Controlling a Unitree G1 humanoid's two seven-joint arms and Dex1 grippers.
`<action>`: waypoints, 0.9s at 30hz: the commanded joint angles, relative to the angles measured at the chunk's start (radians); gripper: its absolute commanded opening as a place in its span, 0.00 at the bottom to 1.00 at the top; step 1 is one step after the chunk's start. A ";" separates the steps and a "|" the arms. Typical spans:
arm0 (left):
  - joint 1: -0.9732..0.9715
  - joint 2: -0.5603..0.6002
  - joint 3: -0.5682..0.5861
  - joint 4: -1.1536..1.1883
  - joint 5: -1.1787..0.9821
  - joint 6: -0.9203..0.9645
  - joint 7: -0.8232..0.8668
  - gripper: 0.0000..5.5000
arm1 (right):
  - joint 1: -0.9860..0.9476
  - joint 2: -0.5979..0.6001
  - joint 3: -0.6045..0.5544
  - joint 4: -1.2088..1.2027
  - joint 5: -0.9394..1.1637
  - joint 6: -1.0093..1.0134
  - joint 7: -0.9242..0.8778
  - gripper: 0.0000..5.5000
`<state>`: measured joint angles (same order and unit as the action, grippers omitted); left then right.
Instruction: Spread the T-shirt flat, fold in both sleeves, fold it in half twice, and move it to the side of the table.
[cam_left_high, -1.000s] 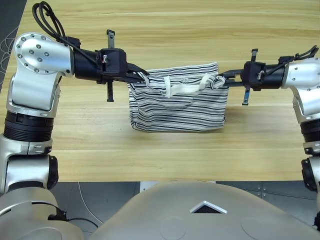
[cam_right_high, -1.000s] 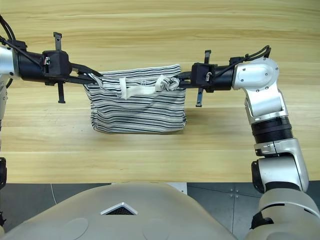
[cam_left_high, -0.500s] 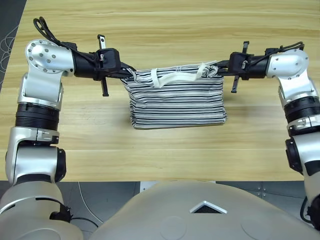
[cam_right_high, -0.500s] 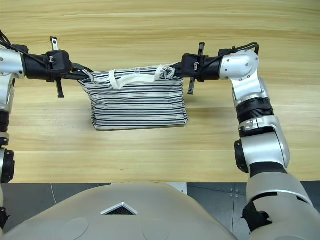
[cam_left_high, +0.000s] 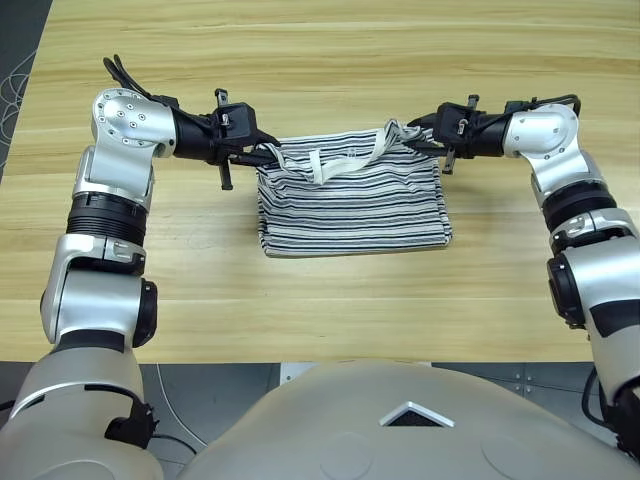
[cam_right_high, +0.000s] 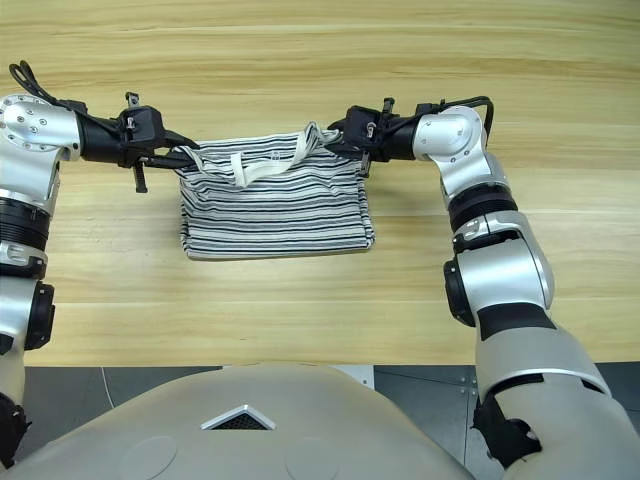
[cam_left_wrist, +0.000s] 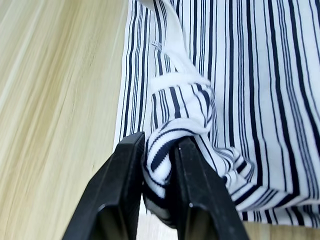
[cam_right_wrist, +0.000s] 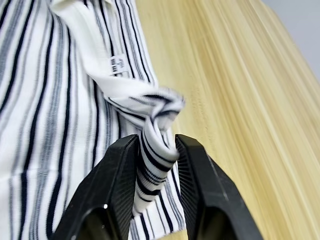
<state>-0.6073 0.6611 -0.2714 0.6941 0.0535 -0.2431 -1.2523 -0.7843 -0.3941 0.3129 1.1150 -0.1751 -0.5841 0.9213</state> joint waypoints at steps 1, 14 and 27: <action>-0.054 0.013 0.026 0.087 0.006 -0.015 0.007 0.16 | -0.043 0.000 -0.014 0.068 -0.029 0.014 -0.055 0.24; -0.299 -0.059 0.069 0.542 0.145 0.104 0.575 0.16 | -0.061 0.037 -0.023 0.167 -0.120 0.081 -0.251 0.24; 0.015 -0.106 0.091 -0.406 -0.123 0.189 0.300 0.16 | -0.047 0.038 -0.147 0.014 0.028 -0.156 -0.187 0.24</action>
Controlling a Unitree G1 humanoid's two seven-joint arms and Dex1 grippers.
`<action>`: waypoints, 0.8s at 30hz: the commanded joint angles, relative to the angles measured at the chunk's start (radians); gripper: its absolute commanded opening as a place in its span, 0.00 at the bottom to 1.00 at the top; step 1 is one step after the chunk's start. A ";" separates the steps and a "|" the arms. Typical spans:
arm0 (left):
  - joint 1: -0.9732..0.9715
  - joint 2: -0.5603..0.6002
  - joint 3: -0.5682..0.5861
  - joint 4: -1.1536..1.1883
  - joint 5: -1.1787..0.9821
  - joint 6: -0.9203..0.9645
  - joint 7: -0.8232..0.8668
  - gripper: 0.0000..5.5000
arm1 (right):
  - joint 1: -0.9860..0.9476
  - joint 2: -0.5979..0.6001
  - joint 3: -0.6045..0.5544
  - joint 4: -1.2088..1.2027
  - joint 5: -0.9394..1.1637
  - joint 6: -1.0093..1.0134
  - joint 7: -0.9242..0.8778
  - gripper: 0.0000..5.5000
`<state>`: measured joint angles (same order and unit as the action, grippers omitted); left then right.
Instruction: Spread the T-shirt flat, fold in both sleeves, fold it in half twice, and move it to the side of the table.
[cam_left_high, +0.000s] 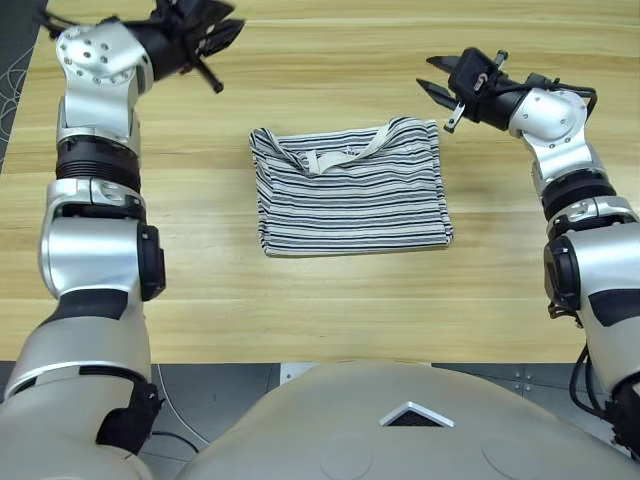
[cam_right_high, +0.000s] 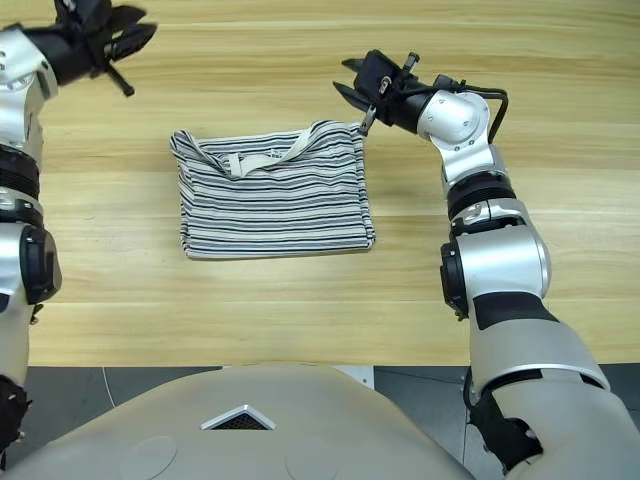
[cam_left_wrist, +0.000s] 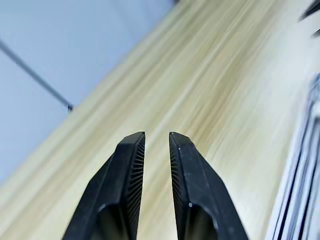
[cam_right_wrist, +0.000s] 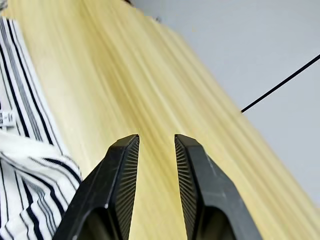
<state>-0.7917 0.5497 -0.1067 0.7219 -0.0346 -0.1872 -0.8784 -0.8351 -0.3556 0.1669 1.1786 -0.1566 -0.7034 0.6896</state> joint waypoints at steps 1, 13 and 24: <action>0.241 0.010 -0.100 -0.511 -0.026 0.159 -0.083 0.16 | 0.005 0.001 0.005 -0.055 0.009 -0.036 0.054 0.24; 0.395 -0.050 -0.275 -0.739 0.023 0.320 -0.088 0.16 | 0.005 0.074 0.064 -0.130 -0.005 -0.023 0.148 0.24; 0.344 -0.177 -0.379 -0.220 0.157 0.153 -0.074 0.16 | -0.030 0.099 0.138 -0.084 -0.069 -0.018 0.182 0.24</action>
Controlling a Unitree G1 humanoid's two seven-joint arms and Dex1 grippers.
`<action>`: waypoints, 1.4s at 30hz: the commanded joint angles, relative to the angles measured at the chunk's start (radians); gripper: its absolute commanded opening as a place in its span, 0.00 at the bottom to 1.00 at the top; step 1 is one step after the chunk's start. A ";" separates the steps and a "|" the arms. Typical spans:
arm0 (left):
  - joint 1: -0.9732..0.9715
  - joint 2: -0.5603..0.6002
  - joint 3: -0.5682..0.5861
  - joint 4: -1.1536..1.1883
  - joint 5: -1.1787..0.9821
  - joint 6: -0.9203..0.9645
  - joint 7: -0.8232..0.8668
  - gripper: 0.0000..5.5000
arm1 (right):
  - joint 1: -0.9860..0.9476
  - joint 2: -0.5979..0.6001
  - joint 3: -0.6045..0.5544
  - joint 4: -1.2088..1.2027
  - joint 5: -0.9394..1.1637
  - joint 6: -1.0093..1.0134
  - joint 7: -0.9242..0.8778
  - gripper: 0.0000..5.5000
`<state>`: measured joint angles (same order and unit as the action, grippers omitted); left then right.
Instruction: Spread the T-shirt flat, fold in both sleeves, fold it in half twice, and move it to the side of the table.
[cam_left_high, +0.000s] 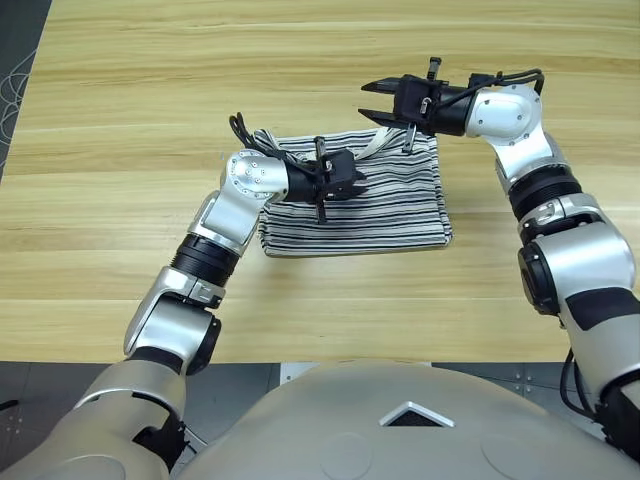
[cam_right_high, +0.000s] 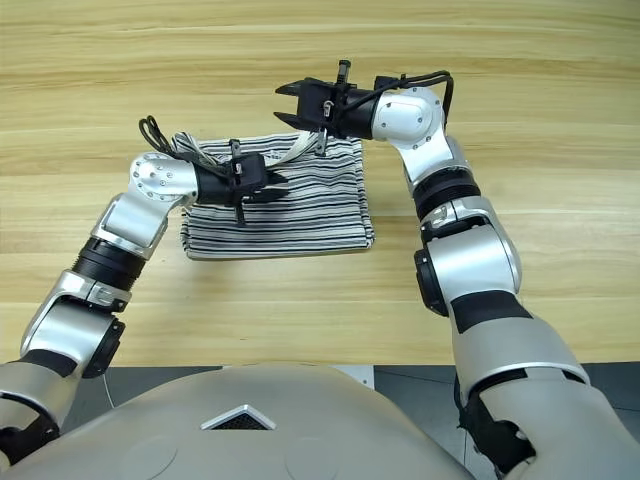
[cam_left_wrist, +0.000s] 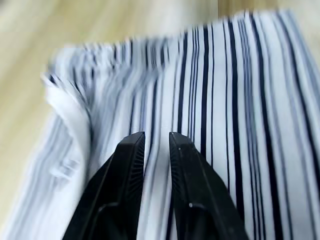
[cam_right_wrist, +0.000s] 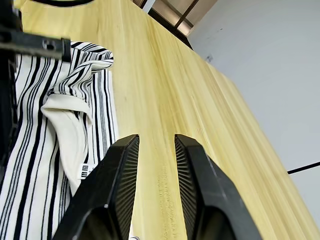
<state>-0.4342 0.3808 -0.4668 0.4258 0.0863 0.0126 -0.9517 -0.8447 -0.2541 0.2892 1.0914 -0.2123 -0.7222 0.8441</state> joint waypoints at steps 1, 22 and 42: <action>-0.010 -0.009 -0.023 0.091 0.041 -0.057 -0.007 0.16 | -0.015 -0.002 0.023 0.002 -0.017 -0.001 0.039 0.24; 0.022 0.011 -0.030 0.043 0.043 -0.067 -0.045 0.16 | 0.000 0.082 0.167 0.137 -0.215 0.053 -0.171 0.24; 0.066 0.022 -0.052 -0.065 0.037 -0.049 -0.061 0.16 | -0.076 0.090 0.068 0.264 -0.232 0.319 -0.388 0.24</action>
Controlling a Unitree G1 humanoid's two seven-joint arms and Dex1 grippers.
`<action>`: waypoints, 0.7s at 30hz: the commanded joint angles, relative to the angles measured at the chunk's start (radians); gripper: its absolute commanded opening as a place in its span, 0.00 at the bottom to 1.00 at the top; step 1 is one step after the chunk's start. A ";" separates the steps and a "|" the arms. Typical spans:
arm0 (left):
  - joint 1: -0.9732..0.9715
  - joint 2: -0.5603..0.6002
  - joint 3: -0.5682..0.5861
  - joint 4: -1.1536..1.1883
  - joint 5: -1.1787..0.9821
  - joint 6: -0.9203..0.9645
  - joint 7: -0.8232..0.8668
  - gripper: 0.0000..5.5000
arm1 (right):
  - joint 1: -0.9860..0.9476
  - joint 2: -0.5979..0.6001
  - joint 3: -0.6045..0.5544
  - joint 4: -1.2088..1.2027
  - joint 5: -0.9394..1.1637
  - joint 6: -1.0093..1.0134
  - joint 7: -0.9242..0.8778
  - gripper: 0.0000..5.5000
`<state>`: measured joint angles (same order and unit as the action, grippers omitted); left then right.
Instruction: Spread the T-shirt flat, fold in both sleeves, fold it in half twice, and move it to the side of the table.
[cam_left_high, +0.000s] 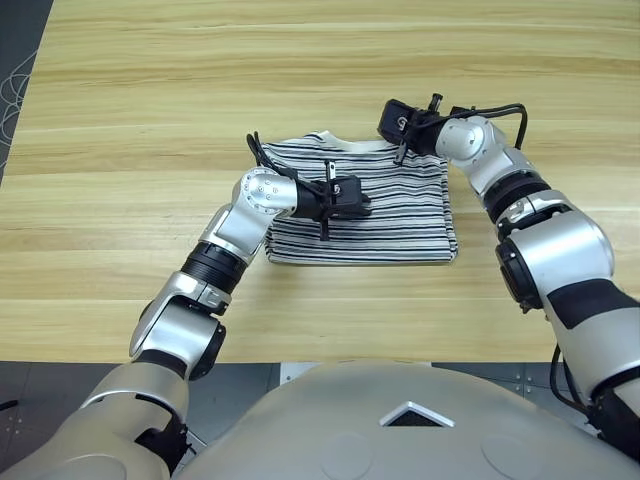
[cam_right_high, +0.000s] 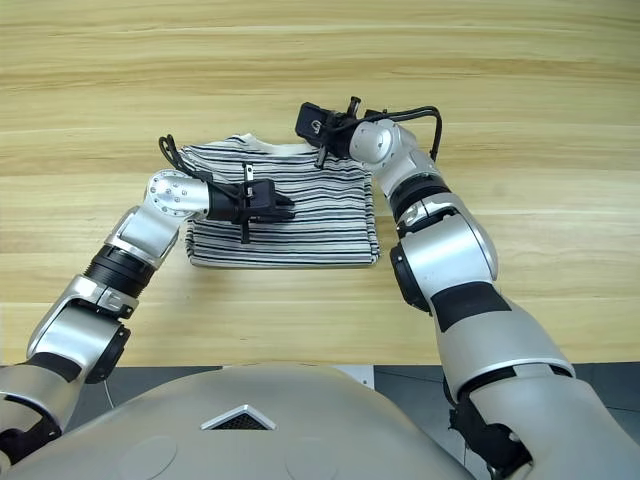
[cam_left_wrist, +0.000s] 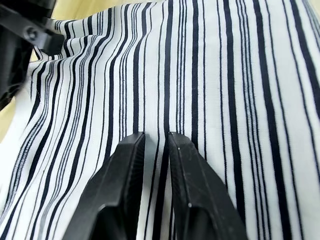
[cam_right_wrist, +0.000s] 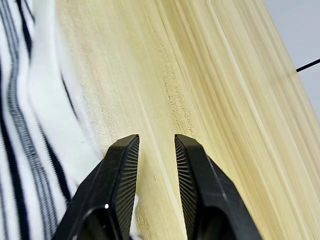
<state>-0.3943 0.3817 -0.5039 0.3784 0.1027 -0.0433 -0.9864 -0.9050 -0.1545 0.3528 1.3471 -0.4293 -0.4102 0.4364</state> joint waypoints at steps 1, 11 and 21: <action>0.030 0.036 -0.019 -0.033 0.029 -0.033 -0.030 0.16 | -0.010 -0.016 0.007 0.008 -0.019 0.000 0.029 0.24; -0.129 0.462 -0.247 0.203 0.855 -0.831 0.570 0.16 | 0.114 -0.188 0.009 -0.020 -0.011 -0.122 0.219 0.24; -0.478 0.441 -0.589 0.647 1.392 -0.616 1.399 0.16 | 0.197 -0.147 -0.146 -0.241 0.303 -0.235 0.536 0.24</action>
<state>-0.8365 0.8149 -1.0077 0.8805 1.3753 -0.7005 0.2987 -0.7809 -0.3204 0.2426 1.1966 -0.2281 -0.6366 0.8277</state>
